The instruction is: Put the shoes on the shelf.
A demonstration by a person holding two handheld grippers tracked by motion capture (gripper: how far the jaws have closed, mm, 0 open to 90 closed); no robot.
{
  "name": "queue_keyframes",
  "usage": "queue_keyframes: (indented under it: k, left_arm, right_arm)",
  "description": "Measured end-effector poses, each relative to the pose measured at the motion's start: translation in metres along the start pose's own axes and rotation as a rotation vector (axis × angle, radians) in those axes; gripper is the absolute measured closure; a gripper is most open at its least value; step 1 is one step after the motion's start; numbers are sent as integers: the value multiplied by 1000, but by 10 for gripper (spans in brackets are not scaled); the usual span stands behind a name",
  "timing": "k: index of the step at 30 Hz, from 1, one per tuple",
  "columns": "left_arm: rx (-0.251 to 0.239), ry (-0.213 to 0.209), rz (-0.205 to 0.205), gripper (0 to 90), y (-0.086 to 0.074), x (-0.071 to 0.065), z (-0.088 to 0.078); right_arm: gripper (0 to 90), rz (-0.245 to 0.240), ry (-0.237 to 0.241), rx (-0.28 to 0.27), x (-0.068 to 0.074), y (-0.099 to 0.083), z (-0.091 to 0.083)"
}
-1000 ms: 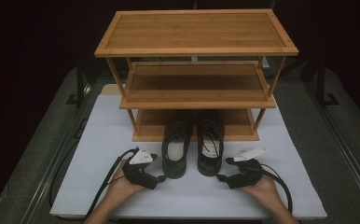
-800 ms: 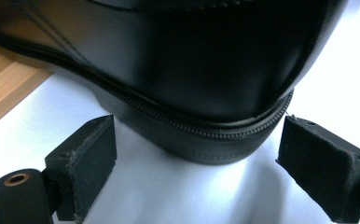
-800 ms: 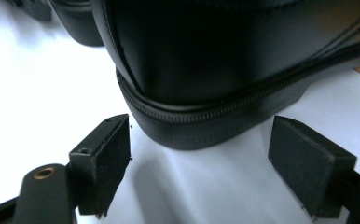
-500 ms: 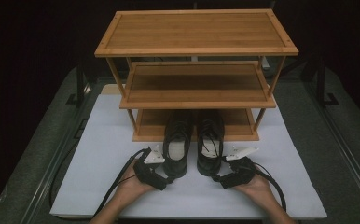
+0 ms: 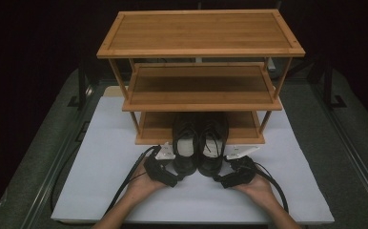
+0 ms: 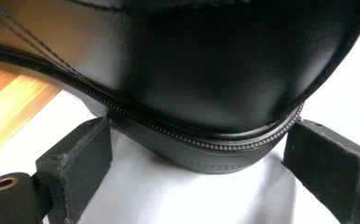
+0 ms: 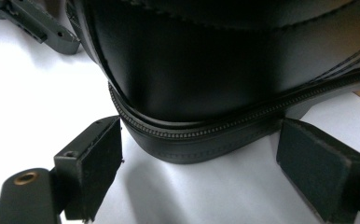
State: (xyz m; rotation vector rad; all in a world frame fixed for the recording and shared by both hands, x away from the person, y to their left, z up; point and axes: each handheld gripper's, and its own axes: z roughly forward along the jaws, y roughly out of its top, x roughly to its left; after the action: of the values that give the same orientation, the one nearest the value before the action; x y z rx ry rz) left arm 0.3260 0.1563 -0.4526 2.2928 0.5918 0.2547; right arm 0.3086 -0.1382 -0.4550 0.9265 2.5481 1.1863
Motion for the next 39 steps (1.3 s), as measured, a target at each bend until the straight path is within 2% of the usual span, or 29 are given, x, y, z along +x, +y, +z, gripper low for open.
queue_keyframes:
  k: [4, 6, 8, 11, 13, 17, 18, 23, 26, 30, 33, 37, 39]
  left_arm:
    - [-6, -1, -13, 76, 3, 1, 0]
    - [-41, -7, -33, 75, 5, 3, -1]
    - [-42, -11, -30, 76, 7, 5, -2]
    - [-21, 0, -28, 76, 9, 6, 1]
    - [-25, -3, -34, 75, 9, 8, 2]
    - [-58, -17, -63, 75, 13, 12, -1]
    - [-57, -11, -55, 75, 15, 13, -2]
    - [-89, 0, -86, 71, 23, 22, 1]
    - [-85, 7, -86, 65, 25, 27, 5]
    - [-116, 9, -115, 64, 28, 32, 7]
    - [-109, 16, -104, 64, 31, 36, 8]
    - [-111, 25, -112, 64, 33, 42, 10]
    - [-127, 33, -125, 64, 35, 43, 11]
  right_arm:
    - [124, 3, -16, 5, 0, 3, 1]
    - [117, 25, -14, -16, -3, 5, 0]
    - [115, 53, 6, -45, -6, 8, -3]
    - [115, 41, -5, -38, -9, 10, -2]
    - [114, 39, -15, -36, -8, 10, 1]
    - [110, 46, -11, -56, -10, 14, -2]
    - [106, 44, -17, -58, -11, 16, -3]
    - [97, 66, -32, -108, -21, 24, -3]
    - [95, 66, -41, -101, -25, 27, 2]
    - [87, 76, -51, -114, -31, 33, 4]
    - [86, 84, -52, -123, -36, 35, 6]
    - [85, 85, -65, -114, -40, 40, 8]
    - [85, 86, -74, -112, -41, 43, 9]
